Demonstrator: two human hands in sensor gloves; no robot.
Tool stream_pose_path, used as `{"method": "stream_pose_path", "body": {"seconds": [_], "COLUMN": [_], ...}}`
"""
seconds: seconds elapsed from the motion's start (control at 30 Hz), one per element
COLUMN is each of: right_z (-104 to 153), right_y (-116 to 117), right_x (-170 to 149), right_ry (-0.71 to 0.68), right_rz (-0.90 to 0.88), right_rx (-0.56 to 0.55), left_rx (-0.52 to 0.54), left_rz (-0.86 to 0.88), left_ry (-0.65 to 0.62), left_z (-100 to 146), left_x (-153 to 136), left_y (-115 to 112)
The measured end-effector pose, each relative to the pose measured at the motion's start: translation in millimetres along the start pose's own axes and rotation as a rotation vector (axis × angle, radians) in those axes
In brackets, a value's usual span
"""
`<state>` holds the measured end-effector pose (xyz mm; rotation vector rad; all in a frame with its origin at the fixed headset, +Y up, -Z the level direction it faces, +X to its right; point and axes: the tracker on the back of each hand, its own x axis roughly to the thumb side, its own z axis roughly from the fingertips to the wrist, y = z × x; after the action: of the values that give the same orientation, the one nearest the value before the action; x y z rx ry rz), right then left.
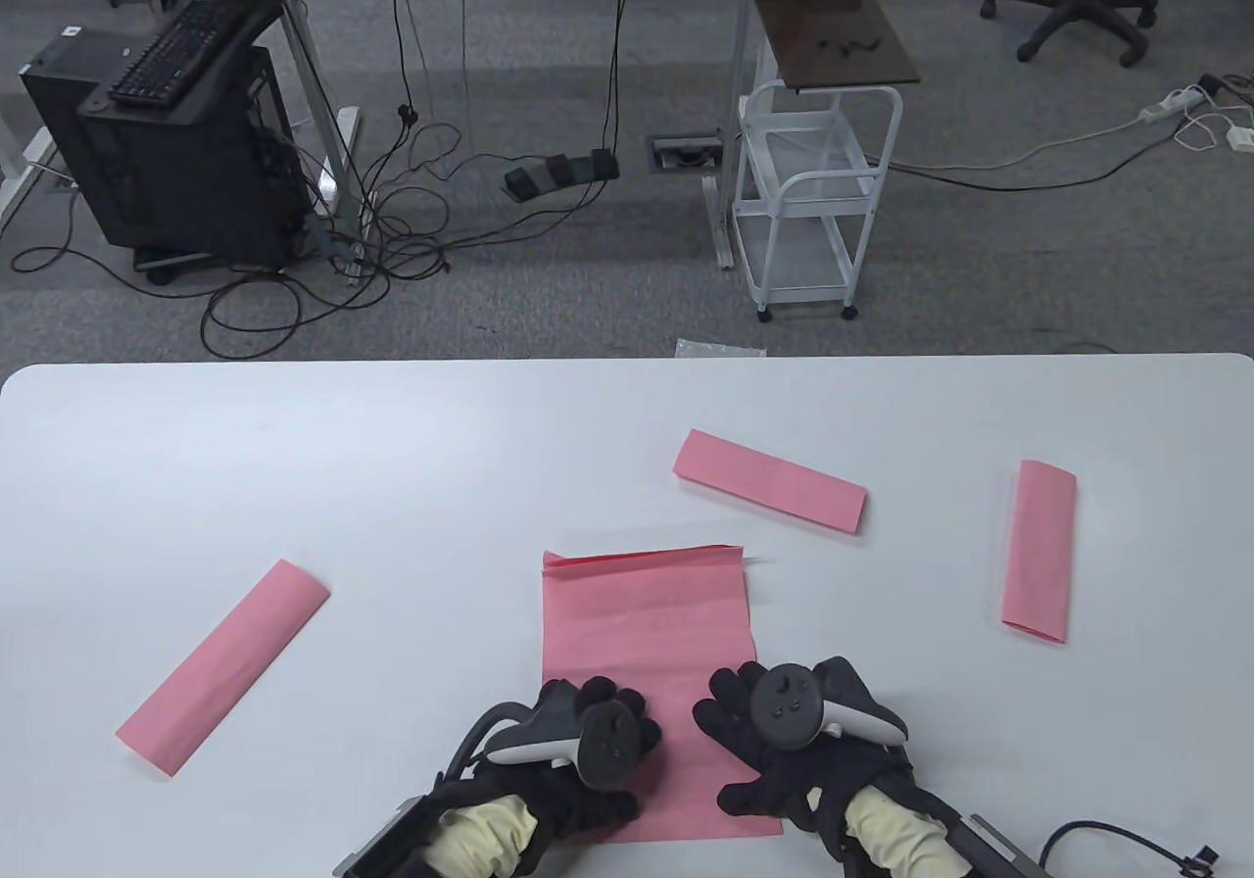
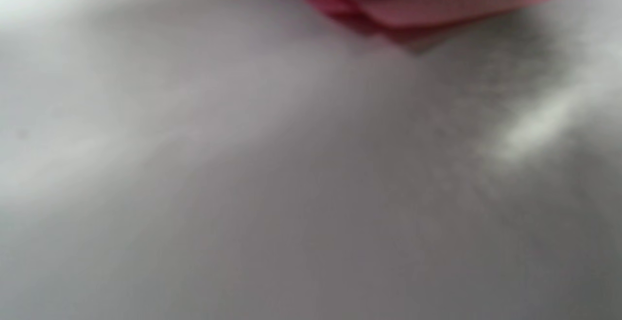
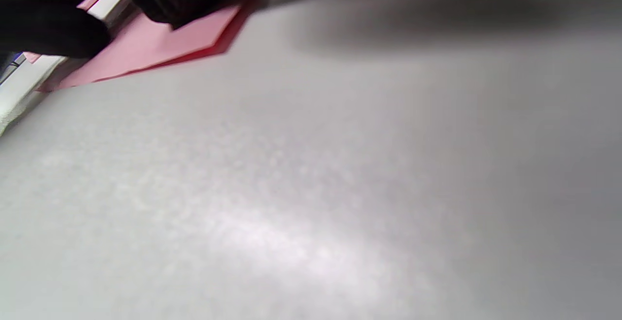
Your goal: Unfold complexly folded papers and stack
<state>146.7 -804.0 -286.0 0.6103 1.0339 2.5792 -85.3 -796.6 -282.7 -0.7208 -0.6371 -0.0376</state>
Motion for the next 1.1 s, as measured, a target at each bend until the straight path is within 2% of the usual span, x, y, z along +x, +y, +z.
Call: {"method": "stream_pose_path", "body": {"seconds": [0.1, 0.17, 0.23, 0.37, 0.57, 0.67, 0.73, 0.8, 0.93, 1.1], "right_z": [-0.1, -0.1, 0.0, -0.2, -0.3, -0.5, -0.6, -0.7, -0.8, -0.9], "right_y": [0.2, 0.4, 0.4, 0.3, 0.3, 0.3, 0.4, 0.6, 0.7, 0.9], "right_x": [-0.3, -0.5, -0.5, -0.6, -0.6, -0.9, -1.1, -1.2, -1.3, -1.4], "right_ry": [-0.003, -0.004, -0.003, 0.000, 0.004, 0.003, 0.001, 0.001, 0.001, -0.002], "right_rz": [-0.005, -0.010, -0.010, -0.007, -0.007, -0.009, -0.012, -0.015, -0.016, -0.023], "right_rx": [-0.001, 0.000, 0.000, 0.003, 0.006, 0.006, 0.007, 0.008, 0.009, 0.008], "left_rx": [0.060, 0.079, 0.077, 0.081, 0.081, 0.123, 0.061, 0.020, -0.031, 0.039], "left_rz": [0.036, 0.063, 0.180, 0.279, 0.294, 0.178, 0.072, -0.002, 0.079, 0.125], "left_ry": [0.068, 0.157, 0.241, 0.288, 0.283, 0.095, 0.025, 0.007, 0.011, 0.109], "left_z": [-6.6, -8.0, -5.7, -2.5, -1.7, -2.2, -6.8, -14.6, -34.0, -53.7], "left_x": [-21.3, -47.2, -77.5, -100.7, -88.9, -52.2, -30.1, -17.9, -20.3, -45.7], "left_y": [10.8, 18.8, 23.7, 24.5, 31.8, 33.2, 30.3, 28.8, 31.0, 51.7]}}
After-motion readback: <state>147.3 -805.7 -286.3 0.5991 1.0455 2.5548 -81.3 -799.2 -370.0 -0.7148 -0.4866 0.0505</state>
